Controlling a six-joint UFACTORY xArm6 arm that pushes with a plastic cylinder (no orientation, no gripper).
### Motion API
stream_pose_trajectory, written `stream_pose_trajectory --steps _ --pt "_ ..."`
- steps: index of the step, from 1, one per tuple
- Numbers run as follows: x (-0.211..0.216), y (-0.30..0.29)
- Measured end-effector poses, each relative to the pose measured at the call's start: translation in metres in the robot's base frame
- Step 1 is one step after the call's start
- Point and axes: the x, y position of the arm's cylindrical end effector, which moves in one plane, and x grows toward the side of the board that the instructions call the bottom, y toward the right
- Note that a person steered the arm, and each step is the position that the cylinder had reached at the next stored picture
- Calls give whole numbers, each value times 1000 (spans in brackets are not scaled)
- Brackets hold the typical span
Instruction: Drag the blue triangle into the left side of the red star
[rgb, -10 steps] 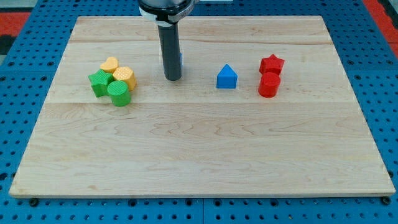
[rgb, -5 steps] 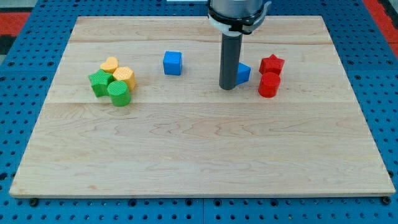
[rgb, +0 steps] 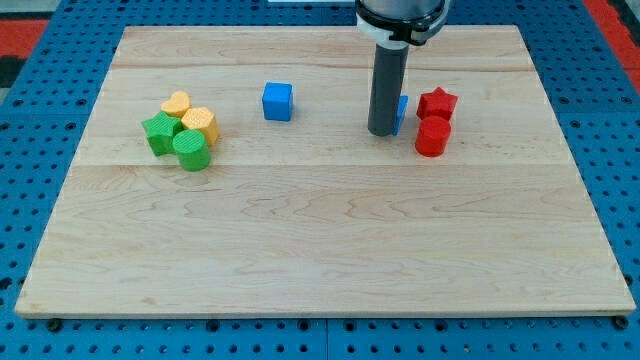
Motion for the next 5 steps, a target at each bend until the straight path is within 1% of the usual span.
stream_pose_trajectory --steps 1,2,3,4,5 --pt "-11 -2" --pt "-22 -19" --pt "-37 -13" --pt "-38 2" --pt "-38 -13"
